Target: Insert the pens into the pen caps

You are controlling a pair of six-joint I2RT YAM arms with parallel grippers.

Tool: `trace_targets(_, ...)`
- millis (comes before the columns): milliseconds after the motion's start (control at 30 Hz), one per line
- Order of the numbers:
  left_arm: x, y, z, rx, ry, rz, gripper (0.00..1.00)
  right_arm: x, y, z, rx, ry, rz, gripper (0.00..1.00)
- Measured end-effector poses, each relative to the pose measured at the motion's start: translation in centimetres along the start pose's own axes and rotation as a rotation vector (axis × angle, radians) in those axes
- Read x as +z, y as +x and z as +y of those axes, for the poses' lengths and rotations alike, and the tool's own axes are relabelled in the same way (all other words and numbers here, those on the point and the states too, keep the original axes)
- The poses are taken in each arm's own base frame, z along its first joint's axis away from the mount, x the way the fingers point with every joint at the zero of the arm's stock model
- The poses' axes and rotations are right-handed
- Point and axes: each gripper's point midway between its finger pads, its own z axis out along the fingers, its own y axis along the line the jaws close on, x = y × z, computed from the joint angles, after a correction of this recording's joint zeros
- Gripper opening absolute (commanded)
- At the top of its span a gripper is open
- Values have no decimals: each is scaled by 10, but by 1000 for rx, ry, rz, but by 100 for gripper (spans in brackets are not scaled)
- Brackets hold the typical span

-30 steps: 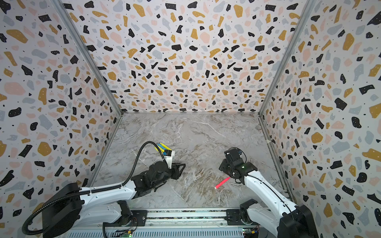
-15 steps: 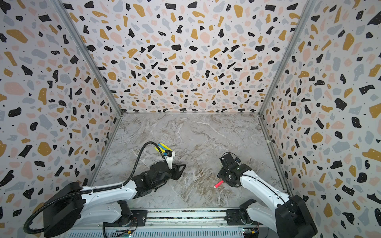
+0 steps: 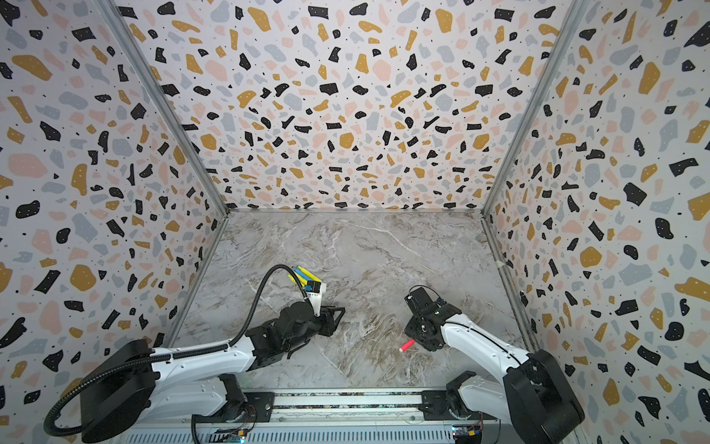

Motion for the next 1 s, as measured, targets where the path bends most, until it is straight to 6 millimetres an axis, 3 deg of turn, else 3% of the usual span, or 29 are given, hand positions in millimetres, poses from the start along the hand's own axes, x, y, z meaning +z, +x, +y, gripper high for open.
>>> trace_targets(133,0,0,1,1,-5,-1,40,3,1,-1,-6,28,14,43)
trace_targets(300,0,0,2,4,-9,-3,39,5,2,0,-12,33,17,20)
trace_targets(467,0,0,2,10,-12,-3,39,6,1,1,-12,28,16,6)
trace_targets(700,-5,-3,1,22,-9,-7,39,3,7,9,-55,13,15,2)
trace_targets(833,-9,-7,-3,23,8,-15,39,-15,7,29,-112,-39,-13,0)
trace_targets(1000,-18,-14,-14,21,59,-30,40,-66,-12,78,-193,-234,-127,0)
